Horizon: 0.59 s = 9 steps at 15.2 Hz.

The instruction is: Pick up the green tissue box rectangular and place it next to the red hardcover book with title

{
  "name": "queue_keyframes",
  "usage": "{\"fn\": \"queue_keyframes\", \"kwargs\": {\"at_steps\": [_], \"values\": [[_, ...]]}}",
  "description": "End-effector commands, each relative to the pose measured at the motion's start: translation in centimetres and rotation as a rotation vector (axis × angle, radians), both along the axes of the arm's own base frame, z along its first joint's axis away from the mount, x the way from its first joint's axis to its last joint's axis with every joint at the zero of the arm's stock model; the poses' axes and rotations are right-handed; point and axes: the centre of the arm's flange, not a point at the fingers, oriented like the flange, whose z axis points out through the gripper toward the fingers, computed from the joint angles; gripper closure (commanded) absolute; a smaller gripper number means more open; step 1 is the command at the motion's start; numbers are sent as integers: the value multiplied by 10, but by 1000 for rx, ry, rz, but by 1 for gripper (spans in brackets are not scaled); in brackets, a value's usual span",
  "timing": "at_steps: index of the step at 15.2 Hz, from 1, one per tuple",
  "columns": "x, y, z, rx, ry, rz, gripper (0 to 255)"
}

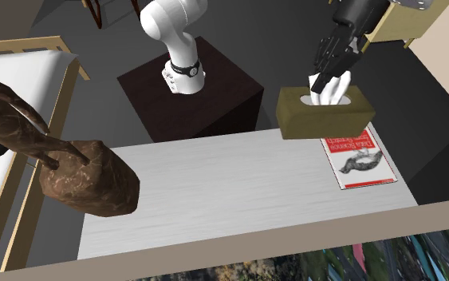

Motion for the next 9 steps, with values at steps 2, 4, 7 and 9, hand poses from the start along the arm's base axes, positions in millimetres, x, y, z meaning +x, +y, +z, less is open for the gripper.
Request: {"fn": "queue_keyframes", "kwargs": {"at_steps": [2, 4, 7, 9], "values": [[0, 1, -16, 0, 0, 0, 255], [0, 1, -26, 0, 0, 0, 255], [0, 1, -42, 0, 0, 0, 255], [0, 1, -53, 0, 0, 0, 255]]}}
